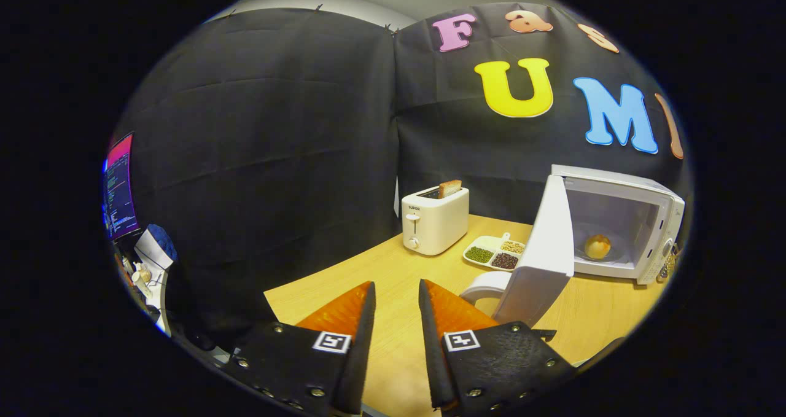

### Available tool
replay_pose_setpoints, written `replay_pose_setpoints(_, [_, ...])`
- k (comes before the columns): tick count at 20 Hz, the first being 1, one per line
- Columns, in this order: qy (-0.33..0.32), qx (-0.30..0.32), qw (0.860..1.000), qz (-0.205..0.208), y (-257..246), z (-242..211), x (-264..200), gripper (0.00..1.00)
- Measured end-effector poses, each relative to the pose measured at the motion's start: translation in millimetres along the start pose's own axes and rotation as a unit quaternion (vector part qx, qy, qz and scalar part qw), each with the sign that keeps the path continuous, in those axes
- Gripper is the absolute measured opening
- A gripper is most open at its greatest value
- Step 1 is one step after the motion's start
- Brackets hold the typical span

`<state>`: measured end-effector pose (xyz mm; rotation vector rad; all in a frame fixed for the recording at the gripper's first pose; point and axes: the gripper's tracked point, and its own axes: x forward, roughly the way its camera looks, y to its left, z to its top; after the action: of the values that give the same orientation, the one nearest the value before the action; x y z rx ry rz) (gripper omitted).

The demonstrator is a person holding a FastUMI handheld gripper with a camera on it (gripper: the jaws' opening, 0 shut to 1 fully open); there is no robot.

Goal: Open the microwave, put the food inside, and close the microwave door.

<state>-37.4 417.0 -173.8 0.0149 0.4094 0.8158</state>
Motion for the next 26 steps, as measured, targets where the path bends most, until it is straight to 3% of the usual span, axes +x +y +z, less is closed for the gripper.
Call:
replay_pose_setpoints(2, [0.009,0.003,1.0,-0.027,-14.4,-3.9,4.7,0.39])
replay_pose_setpoints(4, [0.007,0.015,0.999,-0.035,-26.1,-5.2,-1.1,0.01])
replay_pose_setpoints(17, [0.028,0.0,0.998,-0.054,-85.9,-23.4,-46.5,0.01])
replay_pose_setpoints(26, [0.035,0.015,0.992,-0.124,-165.7,-25.1,-66.9,0.01])
